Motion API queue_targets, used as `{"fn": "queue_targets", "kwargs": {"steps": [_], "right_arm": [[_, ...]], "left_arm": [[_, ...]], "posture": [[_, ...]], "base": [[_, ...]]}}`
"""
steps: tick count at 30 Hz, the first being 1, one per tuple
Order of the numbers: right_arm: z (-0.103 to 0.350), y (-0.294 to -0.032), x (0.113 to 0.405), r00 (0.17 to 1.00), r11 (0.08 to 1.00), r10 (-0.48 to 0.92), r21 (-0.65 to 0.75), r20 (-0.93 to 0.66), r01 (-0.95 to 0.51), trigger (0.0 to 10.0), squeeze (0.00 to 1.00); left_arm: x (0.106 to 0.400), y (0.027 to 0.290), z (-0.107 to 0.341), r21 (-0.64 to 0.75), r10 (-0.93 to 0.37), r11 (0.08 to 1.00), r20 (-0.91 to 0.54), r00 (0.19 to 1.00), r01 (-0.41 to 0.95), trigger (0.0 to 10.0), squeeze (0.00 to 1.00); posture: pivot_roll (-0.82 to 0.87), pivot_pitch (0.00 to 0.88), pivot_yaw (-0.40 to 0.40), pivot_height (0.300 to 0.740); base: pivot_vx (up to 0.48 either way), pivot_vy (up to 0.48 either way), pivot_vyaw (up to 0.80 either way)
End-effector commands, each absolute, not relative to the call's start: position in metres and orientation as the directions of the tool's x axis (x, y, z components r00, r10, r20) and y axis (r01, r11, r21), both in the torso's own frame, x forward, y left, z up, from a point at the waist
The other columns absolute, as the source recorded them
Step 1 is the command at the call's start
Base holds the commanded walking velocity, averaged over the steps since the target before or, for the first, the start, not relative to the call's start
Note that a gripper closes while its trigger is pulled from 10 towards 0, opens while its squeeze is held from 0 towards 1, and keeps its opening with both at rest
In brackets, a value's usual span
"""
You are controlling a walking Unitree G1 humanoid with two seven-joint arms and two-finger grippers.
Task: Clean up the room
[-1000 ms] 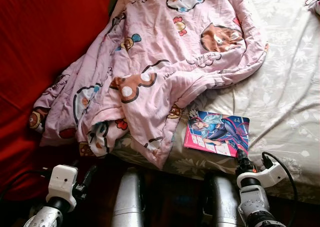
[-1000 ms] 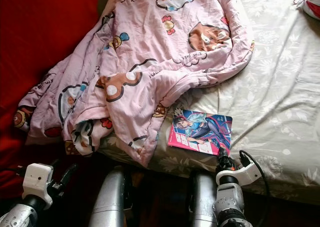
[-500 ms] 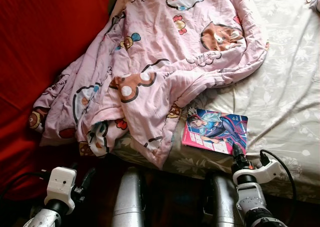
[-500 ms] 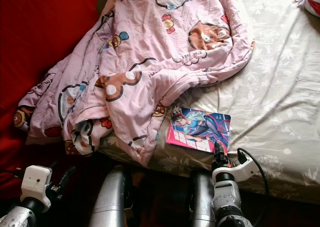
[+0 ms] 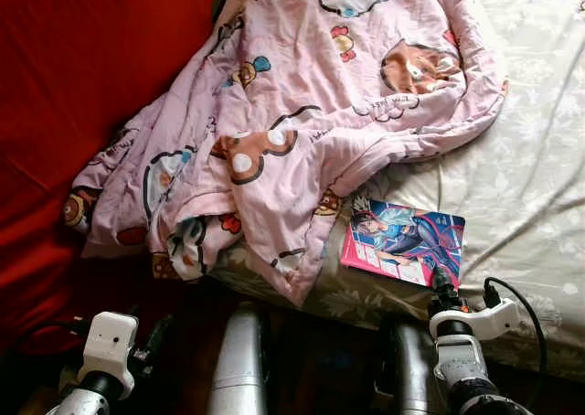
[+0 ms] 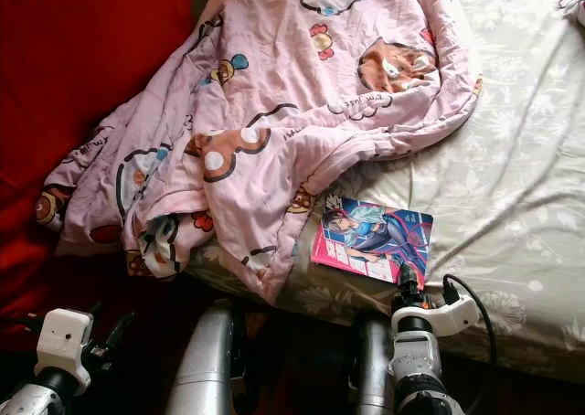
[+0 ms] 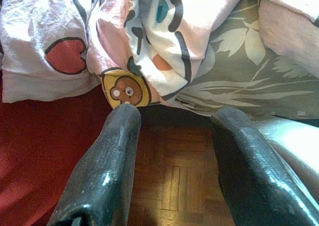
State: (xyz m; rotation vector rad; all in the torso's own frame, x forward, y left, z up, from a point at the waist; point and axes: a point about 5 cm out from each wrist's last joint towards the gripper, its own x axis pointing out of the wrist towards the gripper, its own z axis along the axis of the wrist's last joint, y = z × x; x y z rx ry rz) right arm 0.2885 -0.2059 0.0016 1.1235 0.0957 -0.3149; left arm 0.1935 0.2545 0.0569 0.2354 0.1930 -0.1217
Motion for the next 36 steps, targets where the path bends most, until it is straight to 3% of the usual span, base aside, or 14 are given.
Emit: {"fn": "queue_targets", "kwargs": {"steps": [1,6,7,24,36], "right_arm": [[0.001,-0.188,0.292,0.963,0.37,-0.137,0.89,-0.233,0.268,10.0,0.0],[0.005,-0.185,0.296,0.97,0.359,-0.123,0.902,-0.208,0.239,10.0,0.0],[0.005,-0.185,0.296,0.971,0.355,-0.125,0.905,-0.205,0.236,0.0,0.0],[-0.002,-0.191,0.288,0.96,0.338,-0.162,0.902,-0.227,0.27,0.0,0.0],[-0.028,-0.218,0.251,0.868,0.285,-0.34,0.84,-0.361,0.461,0.0,0.0]], "left_arm": [[0.184,0.263,0.054,0.25,-0.072,0.959,-0.234,0.969,0.132,10.0,0.0],[0.183,0.265,0.056,0.256,-0.066,0.958,-0.234,0.97,0.127,10.0,0.0],[0.184,0.264,0.056,0.257,-0.068,0.958,-0.234,0.97,0.129,10.0,0.0],[0.188,0.263,0.055,0.253,-0.056,0.96,-0.231,0.971,0.116,10.0,0.0],[0.194,0.277,0.055,0.265,0.0,0.963,-0.219,0.976,0.06,10.0,0.0]], "posture": [[0.26,0.35,0.15,0.594],[0.27,0.35,0.153,0.594],[0.27,0.35,0.153,0.594],[0.25,0.341,0.152,0.594],[0.22,0.307,0.135,0.594]], "base": [[0.0,0.0,0.0],[0.0,0.0,0.0],[0.0,0.0,0.0],[0.0,0.0,0.0],[0.0,0.0,0.0]]}}
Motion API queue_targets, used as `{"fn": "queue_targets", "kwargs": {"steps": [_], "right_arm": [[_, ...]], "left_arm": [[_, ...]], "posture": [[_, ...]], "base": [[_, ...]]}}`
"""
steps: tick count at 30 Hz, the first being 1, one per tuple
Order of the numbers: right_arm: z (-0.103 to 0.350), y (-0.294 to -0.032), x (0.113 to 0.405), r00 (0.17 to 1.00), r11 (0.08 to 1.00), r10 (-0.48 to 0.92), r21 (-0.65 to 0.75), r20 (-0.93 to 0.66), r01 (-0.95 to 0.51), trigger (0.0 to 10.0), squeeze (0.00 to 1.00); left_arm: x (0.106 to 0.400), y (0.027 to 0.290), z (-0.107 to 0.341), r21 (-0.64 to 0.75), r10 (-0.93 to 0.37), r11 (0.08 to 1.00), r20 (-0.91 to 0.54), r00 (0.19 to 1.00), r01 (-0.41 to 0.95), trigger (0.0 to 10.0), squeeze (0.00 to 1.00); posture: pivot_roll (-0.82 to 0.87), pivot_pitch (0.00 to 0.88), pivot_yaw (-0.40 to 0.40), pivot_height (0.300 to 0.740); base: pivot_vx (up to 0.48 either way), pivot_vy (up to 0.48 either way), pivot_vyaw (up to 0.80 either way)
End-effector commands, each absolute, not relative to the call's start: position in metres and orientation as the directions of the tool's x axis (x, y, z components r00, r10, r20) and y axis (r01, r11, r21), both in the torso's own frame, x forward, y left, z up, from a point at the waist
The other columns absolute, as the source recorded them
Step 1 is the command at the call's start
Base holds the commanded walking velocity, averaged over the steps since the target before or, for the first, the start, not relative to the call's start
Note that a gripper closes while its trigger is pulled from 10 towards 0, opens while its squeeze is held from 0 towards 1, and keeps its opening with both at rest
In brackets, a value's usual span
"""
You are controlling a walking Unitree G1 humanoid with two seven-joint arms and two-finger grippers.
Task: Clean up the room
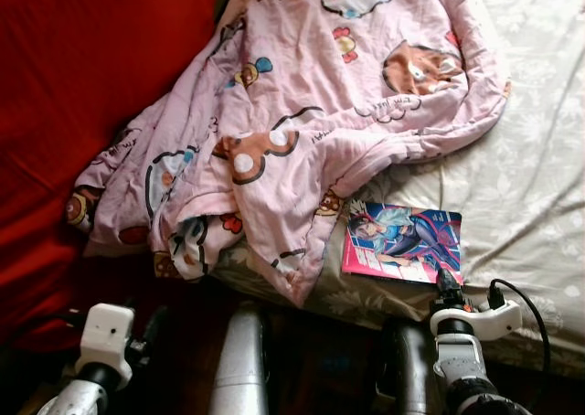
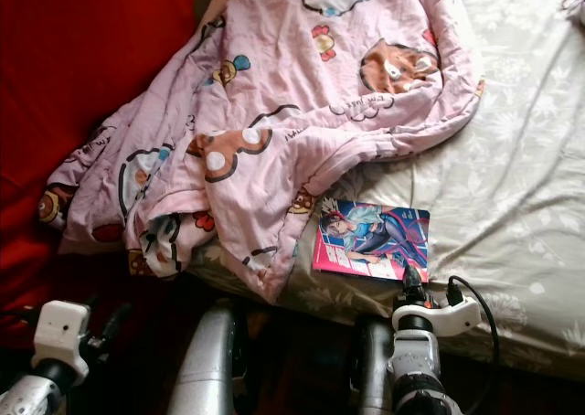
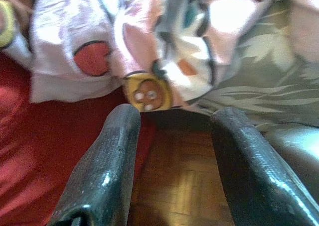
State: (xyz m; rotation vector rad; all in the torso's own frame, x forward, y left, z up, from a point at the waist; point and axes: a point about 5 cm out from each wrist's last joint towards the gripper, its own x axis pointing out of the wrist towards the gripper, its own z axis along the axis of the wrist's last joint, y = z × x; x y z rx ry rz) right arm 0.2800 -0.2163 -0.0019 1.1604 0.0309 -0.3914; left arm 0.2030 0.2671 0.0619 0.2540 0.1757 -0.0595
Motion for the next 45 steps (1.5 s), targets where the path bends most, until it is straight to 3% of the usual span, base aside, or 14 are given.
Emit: {"fn": "queue_targets", "kwargs": {"steps": [1,17,24,25,26,31,32,34,35,36,37,41,42,45], "right_arm": [[-0.028,-0.218,0.251,0.868,0.285,-0.34,0.84,-0.361,0.461,0.0,0.0],[-0.051,-0.227,0.209,0.729,0.03,-0.518,0.842,-0.447,0.538,0.0,0.0],[-0.044,-0.232,0.217,0.757,0.084,-0.519,0.858,-0.396,0.507,0.0,0.0],[-0.044,-0.231,0.217,0.758,0.099,-0.506,0.845,-0.411,0.525,2.5,0.0],[-0.045,-0.231,0.217,0.757,0.106,-0.497,0.836,-0.425,0.539,10.0,0.0],[-0.047,-0.228,0.216,0.757,0.109,-0.481,0.827,-0.442,0.552,10.0,0.06],[-0.047,-0.227,0.216,0.759,0.111,-0.478,0.827,-0.441,0.55,10.0,1.0],[-0.047,-0.227,0.216,0.761,0.116,-0.475,0.826,-0.442,0.552,10.0,1.0],[-0.047,-0.227,0.217,0.762,0.122,-0.472,0.823,-0.443,0.554,10.0,0.27],[-0.047,-0.227,0.217,0.763,0.124,-0.472,0.823,-0.443,0.555,10.0,0.27],[-0.047,-0.226,0.218,0.765,0.127,-0.47,0.824,-0.441,0.553,10.0,0.0],[-0.045,-0.226,0.22,0.776,0.137,-0.463,0.83,-0.429,0.541,10.0,0.0],[-0.044,-0.226,0.221,0.778,0.138,-0.463,0.833,-0.424,0.535,3.4,0.0],[-0.043,-0.226,0.222,0.788,0.136,-0.464,0.846,-0.405,0.515,0.0,0.0]], "left_arm": [[0.194,0.277,0.055,0.265,0.0,0.963,-0.219,0.976,0.06,10.0,0.0],[0.2,0.27,0.045,0.246,0.019,0.969,-0.205,0.978,0.032,10.0,0.0],[0.2,0.268,0.043,0.242,0.025,0.97,-0.196,0.98,0.023,10.0,0.0],[0.2,0.268,0.043,0.242,0.025,0.97,-0.197,0.98,0.023,10.0,0.0],[0.2,0.268,0.043,0.243,0.026,0.97,-0.197,0.98,0.023,10.0,0.0],[0.2,0.269,0.042,0.245,0.028,0.969,-0.195,0.98,0.021,10.0,0.0],[0.2,0.269,0.042,0.245,0.029,0.969,-0.194,0.981,0.02,10.0,0.0],[0.2,0.269,0.042,0.245,0.029,0.969,-0.194,0.98,0.02,10.0,0.0],[0.2,0.269,0.041,0.245,0.028,0.969,-0.195,0.98,0.021,10.0,0.0],[0.2,0.269,0.041,0.245,0.028,0.969,-0.195,0.98,0.021,10.0,0.0],[0.2,0.269,0.041,0.245,0.028,0.969,-0.195,0.98,0.021,10.0,0.0],[0.201,0.269,0.041,0.246,0.028,0.969,-0.196,0.98,0.021,10.0,0.0],[0.201,0.269,0.041,0.246,0.029,0.969,-0.196,0.98,0.021,10.0,0.0],[0.201,0.269,0.041,0.248,0.03,0.969,-0.196,0.98,0.02,10.0,0.0]], "posture": [[0.22,0.307,0.135,0.594],[0.18,0.289,0.096,0.594],[0.18,0.29,0.092,0.594],[0.17,0.291,0.091,0.594],[0.18,0.291,0.091,0.594],[0.18,0.291,0.091,0.594],[0.18,0.291,0.091,0.594],[0.18,0.291,0.091,0.594],[0.18,0.291,0.091,0.594],[0.18,0.29,0.092,0.594],[0.18,0.29,0.092,0.594],[0.18,0.288,0.092,0.594],[0.18,0.288,0.093,0.594],[0.18,0.289,0.093,0.594]], "base": [[0.0,0.0,0.0],[0.0,0.0,0.0],[0.0,0.0,0.0],[0.0,0.0,0.0],[0.0,0.0,0.0],[0.0,0.0,0.0],[0.0,0.0,0.0],[0.0,0.0,0.0],[0.0,0.0,0.0],[0.0,0.0,0.0],[0.0,0.0,0.0],[0.0,0.0,0.0],[0.0,0.0,0.0],[0.0,0.0,0.0]]}}
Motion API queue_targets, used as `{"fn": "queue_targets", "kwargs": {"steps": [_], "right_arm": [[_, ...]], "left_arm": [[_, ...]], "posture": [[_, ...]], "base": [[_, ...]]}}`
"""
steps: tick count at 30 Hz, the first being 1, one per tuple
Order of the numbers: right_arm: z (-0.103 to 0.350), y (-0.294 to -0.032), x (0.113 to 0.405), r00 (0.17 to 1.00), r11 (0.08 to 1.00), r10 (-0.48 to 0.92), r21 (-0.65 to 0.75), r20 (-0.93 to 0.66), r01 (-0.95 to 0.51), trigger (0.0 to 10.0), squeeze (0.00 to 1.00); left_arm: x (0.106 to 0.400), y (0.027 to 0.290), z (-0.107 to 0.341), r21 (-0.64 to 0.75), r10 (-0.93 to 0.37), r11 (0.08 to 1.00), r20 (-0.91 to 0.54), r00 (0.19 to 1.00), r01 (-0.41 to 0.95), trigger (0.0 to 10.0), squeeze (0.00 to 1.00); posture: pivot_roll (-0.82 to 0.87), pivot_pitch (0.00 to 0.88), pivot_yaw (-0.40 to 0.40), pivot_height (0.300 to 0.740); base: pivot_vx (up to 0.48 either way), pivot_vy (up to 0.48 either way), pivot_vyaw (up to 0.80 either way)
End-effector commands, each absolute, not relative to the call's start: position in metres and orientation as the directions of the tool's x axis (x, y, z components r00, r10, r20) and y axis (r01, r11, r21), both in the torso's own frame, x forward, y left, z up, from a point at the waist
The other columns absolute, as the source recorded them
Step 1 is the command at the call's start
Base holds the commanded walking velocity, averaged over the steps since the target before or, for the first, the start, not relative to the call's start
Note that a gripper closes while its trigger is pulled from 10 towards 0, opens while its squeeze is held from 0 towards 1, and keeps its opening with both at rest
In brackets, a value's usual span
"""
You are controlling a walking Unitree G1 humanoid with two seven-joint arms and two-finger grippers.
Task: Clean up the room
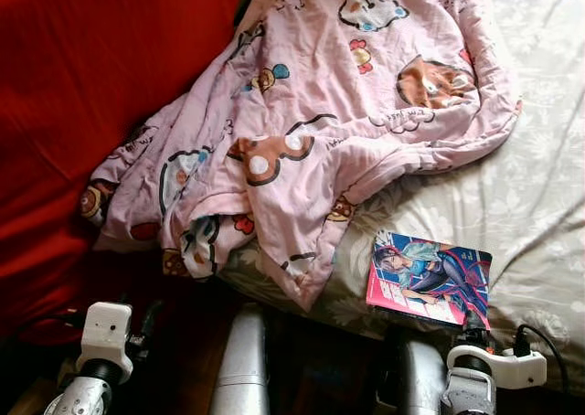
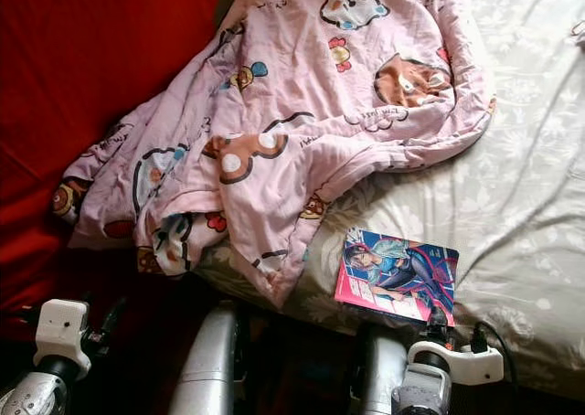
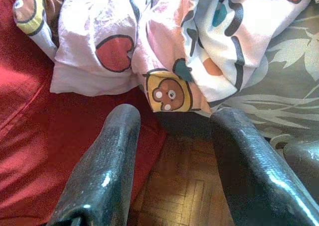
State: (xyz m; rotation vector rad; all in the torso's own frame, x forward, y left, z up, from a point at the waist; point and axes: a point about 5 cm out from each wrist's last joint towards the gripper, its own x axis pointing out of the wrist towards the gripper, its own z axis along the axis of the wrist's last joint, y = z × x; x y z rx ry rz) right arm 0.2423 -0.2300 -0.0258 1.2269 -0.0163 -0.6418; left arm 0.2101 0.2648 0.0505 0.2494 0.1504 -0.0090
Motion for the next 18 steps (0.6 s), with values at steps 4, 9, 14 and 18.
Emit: {"fn": "queue_targets", "kwargs": {"steps": [4,9,14,18], "right_arm": [[-0.041,-0.225,0.224,0.794,0.14,-0.463,0.852,-0.394,0.504,0.0,0.0],[-0.036,-0.226,0.229,0.815,0.147,-0.462,0.876,-0.349,0.459,0.0,0.0],[-0.032,-0.229,0.234,0.838,0.202,-0.441,0.875,-0.32,0.44,0.0,0.0],[-0.019,-0.231,0.246,0.868,0.292,-0.427,0.87,-0.252,0.397,0.0,0.0]], "left_arm": [[0.2,0.269,0.04,0.25,0.031,0.968,-0.196,0.98,0.02,10.0,0.0],[0.201,0.269,0.04,0.254,0.032,0.967,-0.198,0.98,0.019,10.0,0.0],[0.203,0.268,0.036,0.253,0.034,0.967,-0.205,0.978,0.019,10.0,0.0],[0.207,0.265,0.032,0.246,0.04,0.969,-0.206,0.978,0.012,10.0,0.0]], "posture": [[0.18,0.289,0.094,0.594],[0.18,0.287,0.094,0.594],[0.17,0.273,0.087,0.594],[0.15,0.24,0.071,0.594]], "base": [[0.0,0.0,0.0],[0.0,0.0,0.0],[0.0,0.0,0.0],[0.0,0.0,0.0]]}}
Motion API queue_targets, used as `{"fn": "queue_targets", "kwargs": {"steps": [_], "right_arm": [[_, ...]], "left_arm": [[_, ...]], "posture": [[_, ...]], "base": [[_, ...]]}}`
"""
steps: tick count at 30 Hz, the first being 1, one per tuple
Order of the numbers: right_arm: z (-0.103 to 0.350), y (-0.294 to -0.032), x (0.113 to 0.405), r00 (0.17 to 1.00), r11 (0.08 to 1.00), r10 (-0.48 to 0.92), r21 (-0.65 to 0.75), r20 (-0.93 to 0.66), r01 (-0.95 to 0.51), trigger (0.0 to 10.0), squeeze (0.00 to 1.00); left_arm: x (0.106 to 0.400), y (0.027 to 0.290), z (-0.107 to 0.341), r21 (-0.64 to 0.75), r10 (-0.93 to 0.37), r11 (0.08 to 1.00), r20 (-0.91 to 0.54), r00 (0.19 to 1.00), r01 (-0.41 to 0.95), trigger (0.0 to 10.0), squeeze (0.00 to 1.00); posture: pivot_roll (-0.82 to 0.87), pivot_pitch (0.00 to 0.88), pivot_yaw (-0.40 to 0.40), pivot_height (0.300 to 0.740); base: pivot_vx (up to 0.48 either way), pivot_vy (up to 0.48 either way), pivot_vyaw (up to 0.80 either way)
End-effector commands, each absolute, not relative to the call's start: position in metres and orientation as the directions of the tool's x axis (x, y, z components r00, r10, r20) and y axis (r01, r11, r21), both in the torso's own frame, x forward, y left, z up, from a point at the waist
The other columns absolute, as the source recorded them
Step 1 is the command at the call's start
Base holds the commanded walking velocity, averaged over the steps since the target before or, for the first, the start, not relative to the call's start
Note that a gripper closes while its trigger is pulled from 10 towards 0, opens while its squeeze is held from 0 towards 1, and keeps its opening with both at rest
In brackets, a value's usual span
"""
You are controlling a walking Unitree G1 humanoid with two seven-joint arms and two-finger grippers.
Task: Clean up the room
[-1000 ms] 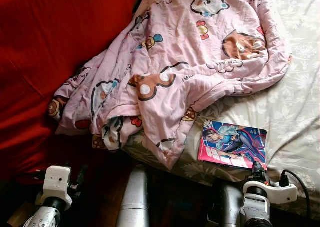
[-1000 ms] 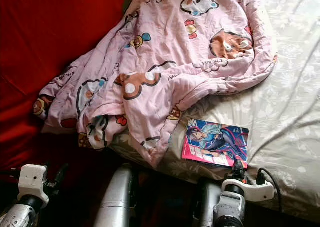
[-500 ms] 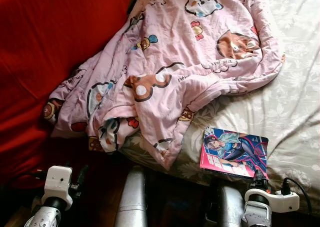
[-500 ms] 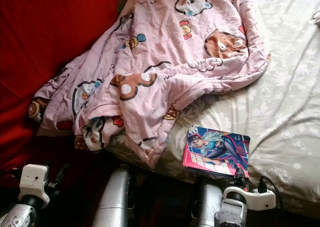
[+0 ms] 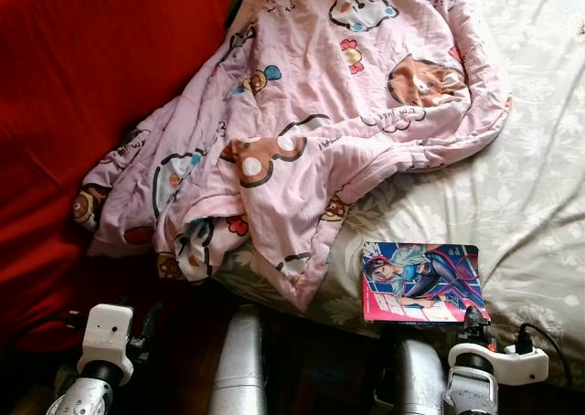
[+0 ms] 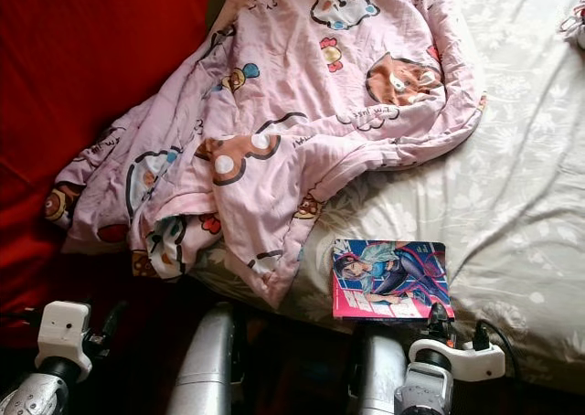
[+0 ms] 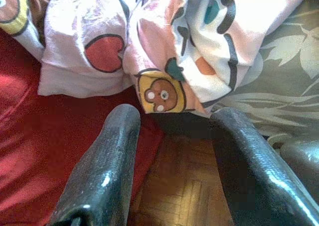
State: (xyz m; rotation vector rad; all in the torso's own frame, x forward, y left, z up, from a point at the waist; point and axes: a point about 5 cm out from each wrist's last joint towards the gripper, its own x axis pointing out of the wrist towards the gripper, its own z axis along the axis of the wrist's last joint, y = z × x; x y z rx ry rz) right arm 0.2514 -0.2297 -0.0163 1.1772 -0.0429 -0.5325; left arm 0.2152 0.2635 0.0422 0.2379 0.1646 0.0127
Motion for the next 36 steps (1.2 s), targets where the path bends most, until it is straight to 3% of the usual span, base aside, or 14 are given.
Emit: {"fn": "queue_targets", "kwargs": {"steps": [1,3,5,6,9,13,16,17,19,20,28,36], "right_arm": [[-0.005,-0.232,0.259,0.898,0.374,-0.404,0.865,-0.173,0.335,0.0,0.0],[0.002,-0.233,0.265,0.911,0.416,-0.388,0.856,-0.139,0.307,0.0,0.0],[0.02,-0.226,0.28,0.956,0.555,-0.29,0.805,-0.047,0.208,0.0,0.0],[0.02,-0.226,0.28,0.956,0.555,-0.29,0.805,-0.047,0.208,0.0,0.0],[0.046,-0.216,0.297,0.983,0.718,-0.17,0.691,0.064,0.079,0.0,0.0],[0.052,-0.216,0.3,0.985,0.757,-0.154,0.65,0.083,0.064,0.0,0.0],[0.069,-0.208,0.301,0.99,0.86,-0.049,0.509,0.133,-0.026,0.0,0.0],[0.069,-0.208,0.3,0.991,0.875,-0.036,0.482,0.126,-0.029,4.0,0.0],[0.069,-0.208,0.3,0.991,0.875,-0.036,0.482,0.126,-0.029,4.0,0.0],[0.068,-0.208,0.299,0.993,0.886,-0.031,0.463,0.114,-0.026,10.0,0.0],[0.071,-0.225,0.3,0.992,0.899,-0.101,0.435,0.076,0.058,10.0,0.0],[0.069,-0.234,0.297,0.987,0.896,-0.15,0.43,0.05,0.114,10.0,0.0]], "left_arm": [[0.212,0.263,0.03,0.239,0.048,0.971,-0.204,0.978,0.002,10.0,0.0],[0.215,0.262,0.028,0.235,0.053,0.972,-0.207,0.977,-0.003,10.0,0.0],[0.22,0.264,0.018,0.222,0.093,0.974,-0.236,0.967,-0.04,10.0,0.0],[0.22,0.264,0.018,0.222,0.093,0.974,-0.236,0.967,-0.04,10.0,0.0],[0.228,0.262,0.003,0.159,0.144,0.982,-0.302,0.942,-0.099,10.0,0.0],[0.232,0.259,-0.001,0.14,0.143,0.985,-0.323,0.935,-0.103,10.0,0.0],[0.237,0.247,-0.012,0.094,0.141,0.989,-0.366,0.92,-0.114,10.0,0.0],[0.237,0.244,-0.015,0.086,0.142,0.989,-0.379,0.915,-0.118,10.0,0.0],[0.237,0.244,-0.015,0.086,0.142,0.989,-0.379,0.915,-0.118,10.0,0.0],[0.236,0.241,-0.019,0.079,0.146,0.989,-0.395,0.907,-0.125,10.0,0.0],[0.234,0.229,-0.033,0.026,0.164,0.985,-0.477,0.864,-0.172,10.0,0.0],[0.237,0.23,-0.032,0.038,0.158,0.986,-0.489,0.858,-0.16,10.0,0.0]], "posture": [[0.13,0.215,0.059,0.594],[0.13,0.204,0.053,0.594],[0.11,0.147,0.028,0.594],[0.11,0.147,0.028,0.594],[0.08,0.088,0.006,0.594],[0.07,0.071,-0.002,0.594],[0.05,0.044,-0.02,0.594],[0.04,0.029,-0.035,0.594],[0.04,0.029,-0.035,0.594],[0.04,0.024,-0.039,0.594],[-0.02,0.0,-0.08,0.594],[-0.03,0.0,-0.056,0.643]], "base": [[0.0,0.0,0.0],[0.0,0.0,0.0],[0.0,0.0,0.0],[0.0,0.0,0.0],[0.0,0.0,0.0],[0.0,0.0,0.0],[0.0,0.0,0.0],[0.0,0.0,0.0],[0.0,0.0,0.0],[0.0,0.0,0.0],[0.0,0.0,0.0],[0.0,0.0,0.0]]}}
